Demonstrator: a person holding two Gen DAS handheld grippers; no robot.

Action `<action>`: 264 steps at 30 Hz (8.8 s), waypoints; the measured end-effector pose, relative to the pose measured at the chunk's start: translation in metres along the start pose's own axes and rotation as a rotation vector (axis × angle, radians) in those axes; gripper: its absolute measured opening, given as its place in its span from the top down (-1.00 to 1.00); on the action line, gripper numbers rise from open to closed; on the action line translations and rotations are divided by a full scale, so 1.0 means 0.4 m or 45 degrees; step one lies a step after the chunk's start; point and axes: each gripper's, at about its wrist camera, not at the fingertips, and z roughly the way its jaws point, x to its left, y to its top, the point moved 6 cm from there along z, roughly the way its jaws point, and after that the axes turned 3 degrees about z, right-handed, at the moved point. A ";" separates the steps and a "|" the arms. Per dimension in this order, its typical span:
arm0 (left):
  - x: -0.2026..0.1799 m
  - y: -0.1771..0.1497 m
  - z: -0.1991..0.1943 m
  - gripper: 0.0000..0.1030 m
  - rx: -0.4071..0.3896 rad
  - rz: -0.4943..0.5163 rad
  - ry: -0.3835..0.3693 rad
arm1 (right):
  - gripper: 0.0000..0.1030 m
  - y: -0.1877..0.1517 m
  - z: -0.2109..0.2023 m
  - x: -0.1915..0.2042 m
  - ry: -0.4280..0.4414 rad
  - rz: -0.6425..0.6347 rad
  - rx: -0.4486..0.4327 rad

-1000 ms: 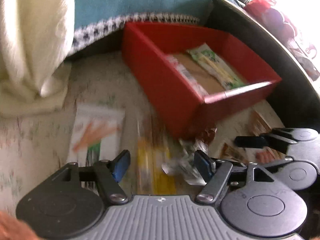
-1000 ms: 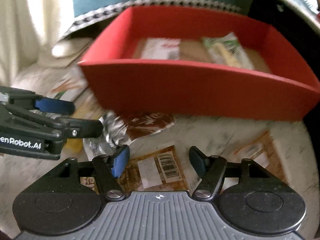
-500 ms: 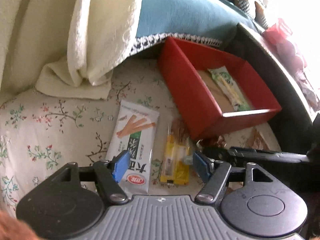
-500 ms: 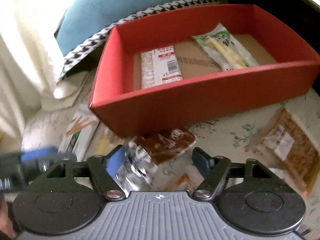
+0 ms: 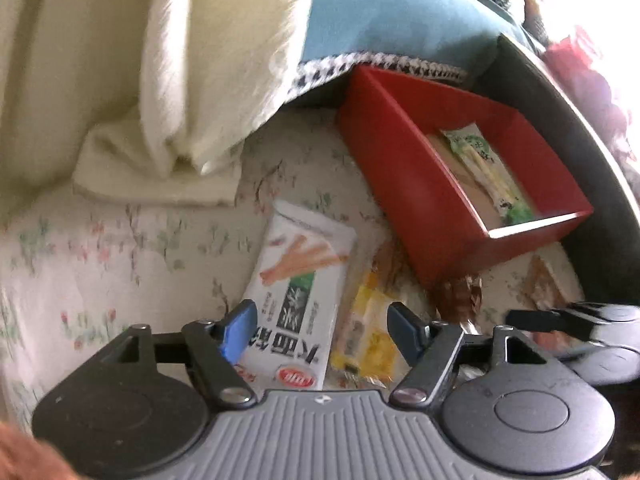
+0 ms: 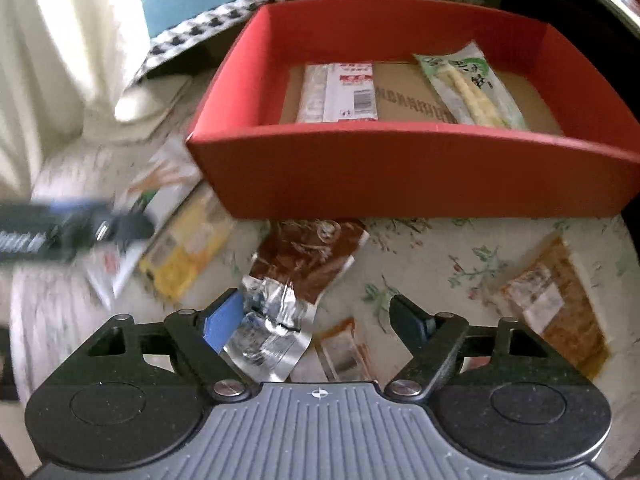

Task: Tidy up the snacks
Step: 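Grasp the brown sauce packet with the right tool while the left grasps the white breadstick packet, then lift both held packets and carry them over the red box, then lower both packets into the red box and open both tools, then move both tools back out of the box toward the loose snacks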

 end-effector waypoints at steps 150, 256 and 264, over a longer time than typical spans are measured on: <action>-0.309 -0.049 -0.227 0.25 -0.212 0.430 -0.018 | -0.04 -0.070 -0.264 -0.029 0.005 0.207 -0.459; -0.197 0.143 -0.012 0.18 -0.114 0.167 0.089 | -0.40 0.204 -0.055 -0.186 -0.195 0.076 -0.304; -0.157 0.108 -0.029 0.11 -0.104 0.132 0.106 | -0.45 0.181 -0.088 -0.180 -0.193 0.067 -0.340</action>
